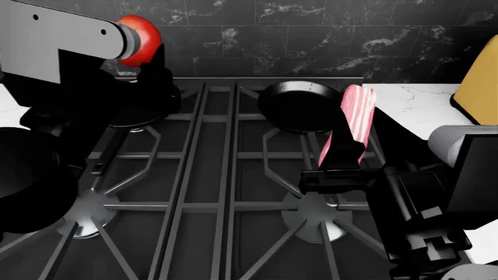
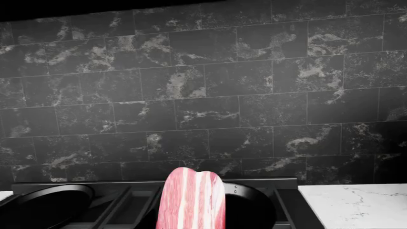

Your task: Place both pans onto different burners. Then place the tomato and the bacon on different pans.

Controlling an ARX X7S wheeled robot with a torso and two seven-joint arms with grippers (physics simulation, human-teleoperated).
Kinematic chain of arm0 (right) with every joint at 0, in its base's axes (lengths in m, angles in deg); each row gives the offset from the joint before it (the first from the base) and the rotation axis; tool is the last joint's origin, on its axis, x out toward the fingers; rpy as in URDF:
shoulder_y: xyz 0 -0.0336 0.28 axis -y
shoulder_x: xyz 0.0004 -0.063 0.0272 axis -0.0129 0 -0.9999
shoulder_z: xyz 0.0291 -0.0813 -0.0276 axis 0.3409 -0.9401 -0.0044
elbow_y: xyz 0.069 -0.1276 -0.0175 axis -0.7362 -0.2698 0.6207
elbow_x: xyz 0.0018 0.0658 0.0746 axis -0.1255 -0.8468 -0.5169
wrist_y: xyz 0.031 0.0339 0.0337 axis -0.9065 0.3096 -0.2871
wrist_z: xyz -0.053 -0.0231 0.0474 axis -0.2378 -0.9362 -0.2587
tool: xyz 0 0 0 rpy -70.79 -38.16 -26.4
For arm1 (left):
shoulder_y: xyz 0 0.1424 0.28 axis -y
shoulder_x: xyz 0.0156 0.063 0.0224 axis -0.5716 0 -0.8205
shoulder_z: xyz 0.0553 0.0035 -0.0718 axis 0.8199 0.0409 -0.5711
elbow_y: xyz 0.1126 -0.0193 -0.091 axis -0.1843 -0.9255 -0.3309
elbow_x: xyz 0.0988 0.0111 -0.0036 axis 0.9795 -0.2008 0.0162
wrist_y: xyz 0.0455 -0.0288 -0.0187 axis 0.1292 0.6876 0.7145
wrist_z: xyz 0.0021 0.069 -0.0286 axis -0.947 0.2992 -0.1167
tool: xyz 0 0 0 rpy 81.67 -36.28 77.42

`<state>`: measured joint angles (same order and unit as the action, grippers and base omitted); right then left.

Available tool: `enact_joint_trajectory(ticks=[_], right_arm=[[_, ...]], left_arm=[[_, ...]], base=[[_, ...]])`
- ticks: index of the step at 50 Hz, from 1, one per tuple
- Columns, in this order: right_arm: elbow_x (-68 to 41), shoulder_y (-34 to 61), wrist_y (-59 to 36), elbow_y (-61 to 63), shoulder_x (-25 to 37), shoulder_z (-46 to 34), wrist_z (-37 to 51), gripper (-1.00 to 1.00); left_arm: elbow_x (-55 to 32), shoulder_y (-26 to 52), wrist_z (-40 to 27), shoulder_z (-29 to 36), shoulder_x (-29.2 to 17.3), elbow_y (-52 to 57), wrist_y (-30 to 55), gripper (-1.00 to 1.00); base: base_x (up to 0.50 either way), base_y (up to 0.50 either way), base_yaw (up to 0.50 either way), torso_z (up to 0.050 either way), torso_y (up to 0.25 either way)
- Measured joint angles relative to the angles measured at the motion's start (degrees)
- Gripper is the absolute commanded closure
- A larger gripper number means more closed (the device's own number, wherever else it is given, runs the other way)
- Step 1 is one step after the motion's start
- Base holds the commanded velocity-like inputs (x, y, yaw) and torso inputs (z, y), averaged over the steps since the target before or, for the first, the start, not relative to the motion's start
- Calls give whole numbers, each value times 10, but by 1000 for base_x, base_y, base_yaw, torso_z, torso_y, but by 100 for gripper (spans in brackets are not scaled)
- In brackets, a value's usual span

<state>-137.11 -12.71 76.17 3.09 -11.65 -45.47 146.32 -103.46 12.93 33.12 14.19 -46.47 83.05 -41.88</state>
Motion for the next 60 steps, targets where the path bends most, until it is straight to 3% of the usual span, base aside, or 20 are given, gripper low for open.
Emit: enact_joint_trajectory(ticks=[15,31,60], right_arm=[[-14,12,-7,-16,-3,7,-11,100],[-97,127,-80,-141,-26,39,-96,100],[-121,210,-174,-512,-196,23,-304,100]], left_arm=[[6,1,8,4,5,-6,0,100],[15,0,17,7,8,-13,-2,100],[33,10,38,16,23,-42,0,100]], base=[[131,0,0,0,1],[0,0,0,1,1],[0,0,0,0,1]])
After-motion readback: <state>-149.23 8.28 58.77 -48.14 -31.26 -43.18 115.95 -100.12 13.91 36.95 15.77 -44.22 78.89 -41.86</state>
